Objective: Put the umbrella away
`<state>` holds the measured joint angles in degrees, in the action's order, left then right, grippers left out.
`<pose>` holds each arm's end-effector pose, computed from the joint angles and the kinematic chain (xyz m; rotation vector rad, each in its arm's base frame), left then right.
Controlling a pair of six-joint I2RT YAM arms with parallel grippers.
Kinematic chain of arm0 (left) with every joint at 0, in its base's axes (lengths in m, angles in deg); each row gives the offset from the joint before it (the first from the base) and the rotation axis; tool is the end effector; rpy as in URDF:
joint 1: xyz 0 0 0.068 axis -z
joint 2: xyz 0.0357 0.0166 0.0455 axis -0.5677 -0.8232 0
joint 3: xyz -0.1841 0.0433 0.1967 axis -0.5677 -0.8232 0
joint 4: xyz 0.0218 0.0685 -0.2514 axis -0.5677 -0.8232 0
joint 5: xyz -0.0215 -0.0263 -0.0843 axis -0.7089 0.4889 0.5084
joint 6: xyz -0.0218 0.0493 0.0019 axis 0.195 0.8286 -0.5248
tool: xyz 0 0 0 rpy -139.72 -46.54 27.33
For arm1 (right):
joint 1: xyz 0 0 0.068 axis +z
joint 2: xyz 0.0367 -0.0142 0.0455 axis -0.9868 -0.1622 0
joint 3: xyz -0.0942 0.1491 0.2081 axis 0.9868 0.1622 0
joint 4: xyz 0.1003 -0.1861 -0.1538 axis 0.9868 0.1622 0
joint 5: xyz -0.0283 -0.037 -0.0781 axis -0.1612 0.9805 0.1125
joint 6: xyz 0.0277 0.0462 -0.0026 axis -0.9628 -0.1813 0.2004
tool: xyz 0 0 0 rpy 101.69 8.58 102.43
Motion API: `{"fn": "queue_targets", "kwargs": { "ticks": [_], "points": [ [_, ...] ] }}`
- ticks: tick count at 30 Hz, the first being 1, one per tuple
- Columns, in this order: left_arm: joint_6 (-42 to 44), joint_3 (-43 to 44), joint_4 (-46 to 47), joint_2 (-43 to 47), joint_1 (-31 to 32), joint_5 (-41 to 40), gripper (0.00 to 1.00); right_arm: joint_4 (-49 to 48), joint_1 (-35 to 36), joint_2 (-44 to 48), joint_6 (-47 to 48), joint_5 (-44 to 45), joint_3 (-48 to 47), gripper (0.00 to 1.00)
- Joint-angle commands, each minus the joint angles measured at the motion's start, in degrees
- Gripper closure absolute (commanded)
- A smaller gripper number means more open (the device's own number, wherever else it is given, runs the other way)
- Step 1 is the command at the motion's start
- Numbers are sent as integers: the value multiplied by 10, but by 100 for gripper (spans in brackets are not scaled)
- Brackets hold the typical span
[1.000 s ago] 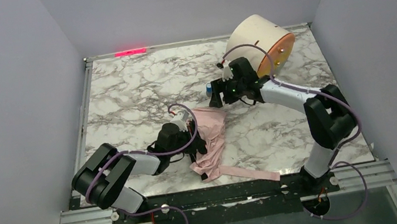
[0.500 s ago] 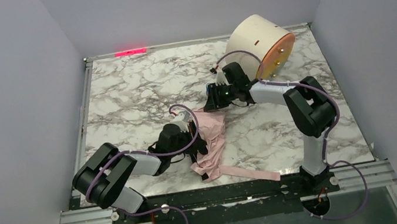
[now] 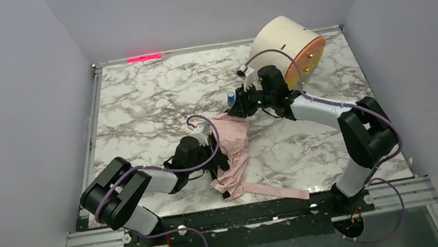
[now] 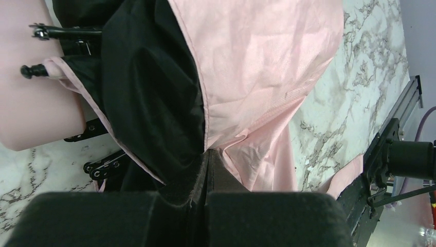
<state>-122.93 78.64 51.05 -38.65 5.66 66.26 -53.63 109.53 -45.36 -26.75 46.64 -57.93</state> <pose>0.1816 -0.1650 0.1175 0.2012 2.2488 -1.0407 0.3173 0.1962 0.2161 -0.6708 2.0640 0.9948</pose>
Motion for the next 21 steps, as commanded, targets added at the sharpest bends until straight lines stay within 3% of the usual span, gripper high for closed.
{"fn": "queue_targets", "kwargs": {
  "ticks": [1, 6, 9, 12, 21],
  "points": [
    [13, -16, -88, -26, 9, -6, 100, -36, -2, 44, 48, 42, 11, 69],
    [15, -17, -88, -28, 9, -4, 100, -18, -2, 52, 59, 85, -11, 65],
    [13, -17, -88, -29, 10, -4, 100, 43, -2, 33, 37, 149, -48, 64],
    [14, -16, -88, -29, 10, -2, 100, 101, -2, 15, 17, 154, -67, 51],
    [15, -19, -88, -28, 9, 1, 100, 138, -13, -12, 58, -16, -30, 13]
  ]
}}
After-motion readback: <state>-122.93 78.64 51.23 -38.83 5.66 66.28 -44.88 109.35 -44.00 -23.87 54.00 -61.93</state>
